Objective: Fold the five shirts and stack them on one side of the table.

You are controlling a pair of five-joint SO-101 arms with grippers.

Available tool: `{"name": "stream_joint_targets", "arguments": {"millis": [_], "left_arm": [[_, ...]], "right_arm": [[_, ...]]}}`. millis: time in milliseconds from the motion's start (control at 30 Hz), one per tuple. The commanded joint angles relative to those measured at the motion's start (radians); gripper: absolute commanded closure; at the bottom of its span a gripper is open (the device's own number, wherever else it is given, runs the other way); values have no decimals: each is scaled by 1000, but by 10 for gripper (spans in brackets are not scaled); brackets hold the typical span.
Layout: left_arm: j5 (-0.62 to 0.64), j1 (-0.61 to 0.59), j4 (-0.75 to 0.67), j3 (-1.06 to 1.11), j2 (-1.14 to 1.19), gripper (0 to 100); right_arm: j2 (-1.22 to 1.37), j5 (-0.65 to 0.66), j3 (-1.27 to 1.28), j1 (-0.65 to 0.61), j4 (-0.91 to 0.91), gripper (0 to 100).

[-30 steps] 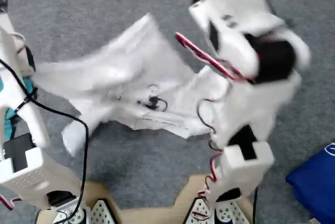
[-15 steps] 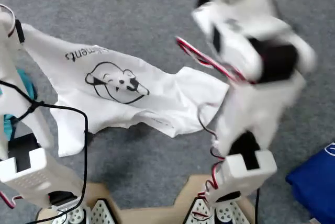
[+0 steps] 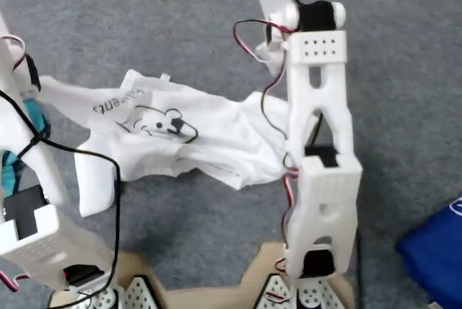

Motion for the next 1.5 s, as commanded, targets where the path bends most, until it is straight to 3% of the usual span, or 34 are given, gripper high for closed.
{"name": "stream_joint_targets", "arguments": {"millis": [0,133,300,500,567,667,800,933,1067,1233,1467], "left_arm": [[-2,-11,5,57,-36,981],[-15,-26,5,135,-44,981],[-120,-54,8,207,-45,958],[-112,-124,8,216,-45,645],[-115,-126,8,183,-45,605],[-114,-58,8,46,-44,640],[-114,180,-6,-112,-25,672],[-114,373,-175,-127,59,736],[-114,427,-384,-123,219,814],[-114,457,-523,-135,424,843],[-114,448,-603,-135,556,843]], "right_arm": [[59,12,1,22,-2,875],[119,-5,-1,39,38,873],[120,-143,-1,127,80,873],[125,-187,8,191,40,873],[131,-187,10,208,-6,873],[159,-215,-8,240,-69,873],[205,-272,-22,260,-123,874],[272,-296,-74,260,-126,875],[343,-293,-171,266,-117,875],[406,-292,-291,266,-68,875],[464,-292,-397,266,-26,875]]}}
